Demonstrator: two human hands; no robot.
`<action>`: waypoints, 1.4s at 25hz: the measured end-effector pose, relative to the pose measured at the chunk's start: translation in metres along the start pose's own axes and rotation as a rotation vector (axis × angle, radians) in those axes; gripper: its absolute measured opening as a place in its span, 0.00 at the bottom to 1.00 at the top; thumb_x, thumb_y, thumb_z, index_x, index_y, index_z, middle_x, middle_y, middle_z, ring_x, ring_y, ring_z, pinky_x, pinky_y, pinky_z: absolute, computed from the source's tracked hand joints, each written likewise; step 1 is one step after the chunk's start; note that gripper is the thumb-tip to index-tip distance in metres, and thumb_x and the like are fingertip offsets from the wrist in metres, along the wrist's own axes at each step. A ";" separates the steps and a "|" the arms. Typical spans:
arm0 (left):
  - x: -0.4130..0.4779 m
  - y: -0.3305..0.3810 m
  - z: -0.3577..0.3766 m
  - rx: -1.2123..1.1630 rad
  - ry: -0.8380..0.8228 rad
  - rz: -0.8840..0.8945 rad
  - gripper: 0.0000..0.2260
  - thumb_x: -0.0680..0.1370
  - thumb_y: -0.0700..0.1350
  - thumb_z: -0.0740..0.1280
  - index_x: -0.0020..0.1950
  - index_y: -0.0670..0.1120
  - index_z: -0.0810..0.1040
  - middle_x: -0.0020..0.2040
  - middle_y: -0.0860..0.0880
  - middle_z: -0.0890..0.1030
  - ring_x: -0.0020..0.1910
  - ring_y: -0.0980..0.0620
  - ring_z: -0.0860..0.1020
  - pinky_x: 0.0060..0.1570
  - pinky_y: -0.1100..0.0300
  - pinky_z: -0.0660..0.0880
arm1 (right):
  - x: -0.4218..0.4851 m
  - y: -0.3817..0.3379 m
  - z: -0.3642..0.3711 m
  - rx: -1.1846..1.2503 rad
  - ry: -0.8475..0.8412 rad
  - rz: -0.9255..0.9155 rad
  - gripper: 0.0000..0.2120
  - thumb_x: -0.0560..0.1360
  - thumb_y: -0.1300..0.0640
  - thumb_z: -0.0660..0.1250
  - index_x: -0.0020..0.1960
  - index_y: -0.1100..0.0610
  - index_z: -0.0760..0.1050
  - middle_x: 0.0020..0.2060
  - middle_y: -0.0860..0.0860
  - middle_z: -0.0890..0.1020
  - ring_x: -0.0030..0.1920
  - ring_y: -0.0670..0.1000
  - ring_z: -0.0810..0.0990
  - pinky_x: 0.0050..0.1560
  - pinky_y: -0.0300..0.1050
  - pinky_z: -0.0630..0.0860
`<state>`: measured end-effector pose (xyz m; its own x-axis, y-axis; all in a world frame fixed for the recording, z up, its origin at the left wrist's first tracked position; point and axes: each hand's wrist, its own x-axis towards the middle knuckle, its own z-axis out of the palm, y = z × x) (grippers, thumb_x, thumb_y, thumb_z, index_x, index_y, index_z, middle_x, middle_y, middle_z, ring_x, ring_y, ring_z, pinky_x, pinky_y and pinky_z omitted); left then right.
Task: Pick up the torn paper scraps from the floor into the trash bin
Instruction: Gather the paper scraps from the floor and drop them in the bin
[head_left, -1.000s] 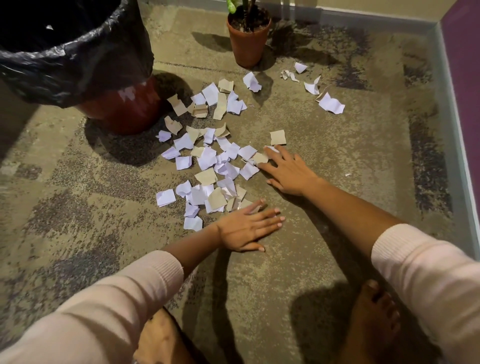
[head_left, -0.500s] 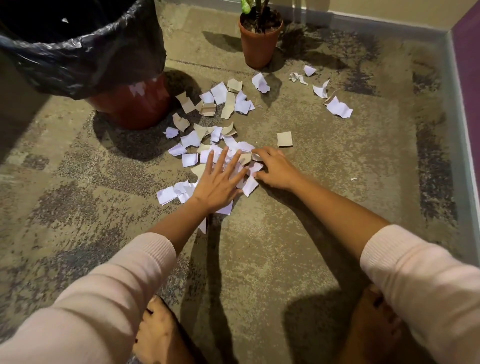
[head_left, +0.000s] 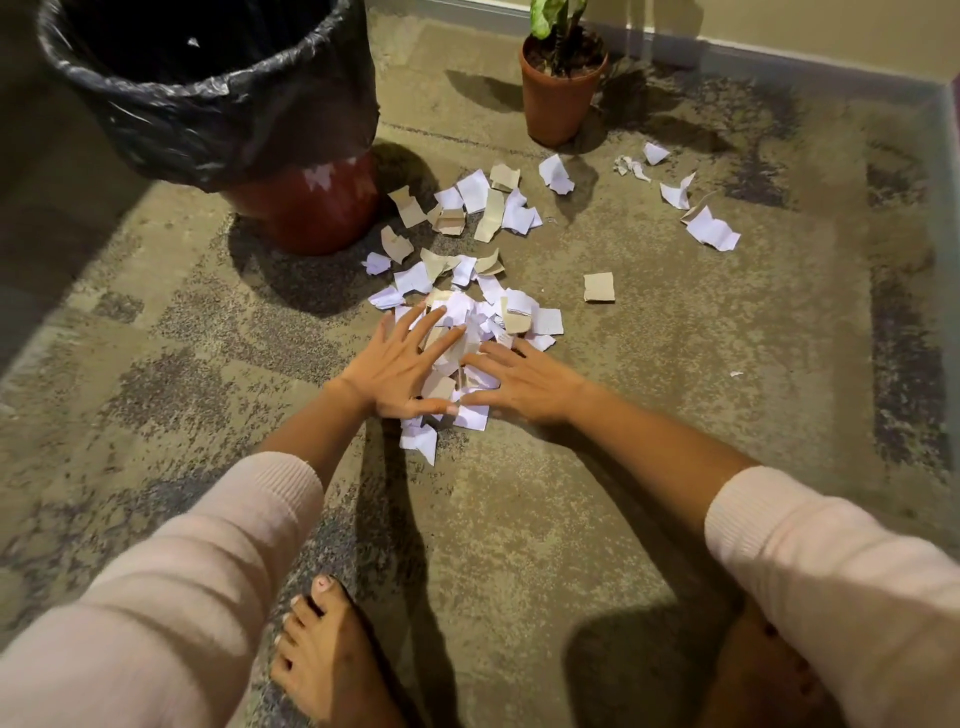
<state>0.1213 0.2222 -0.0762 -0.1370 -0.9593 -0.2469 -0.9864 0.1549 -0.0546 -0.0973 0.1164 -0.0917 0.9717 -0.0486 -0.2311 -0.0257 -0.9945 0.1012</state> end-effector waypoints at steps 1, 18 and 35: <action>-0.003 0.000 0.003 -0.006 -0.030 -0.003 0.51 0.66 0.80 0.49 0.79 0.53 0.38 0.80 0.42 0.45 0.78 0.38 0.47 0.71 0.33 0.53 | 0.002 0.004 -0.002 -0.006 -0.017 0.023 0.22 0.80 0.46 0.56 0.74 0.42 0.59 0.77 0.60 0.55 0.76 0.63 0.56 0.68 0.63 0.62; -0.023 0.000 0.028 -0.194 0.103 -0.016 0.39 0.76 0.68 0.51 0.80 0.47 0.47 0.78 0.35 0.47 0.66 0.38 0.72 0.61 0.47 0.75 | 0.001 0.026 -0.006 -0.003 -0.014 0.101 0.26 0.79 0.44 0.58 0.75 0.42 0.55 0.78 0.60 0.51 0.75 0.63 0.57 0.62 0.61 0.71; 0.035 0.017 -0.018 -0.600 -0.320 -0.656 0.55 0.62 0.50 0.82 0.77 0.52 0.49 0.74 0.35 0.48 0.73 0.33 0.54 0.66 0.41 0.66 | -0.030 0.073 -0.006 0.563 -0.264 0.779 0.65 0.56 0.36 0.79 0.78 0.45 0.39 0.76 0.61 0.52 0.75 0.67 0.47 0.70 0.68 0.61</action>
<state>0.0982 0.1869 -0.0683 0.4058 -0.6876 -0.6021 -0.7516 -0.6259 0.2083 -0.1267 0.0463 -0.0717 0.5544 -0.6572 -0.5106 -0.8082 -0.5716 -0.1418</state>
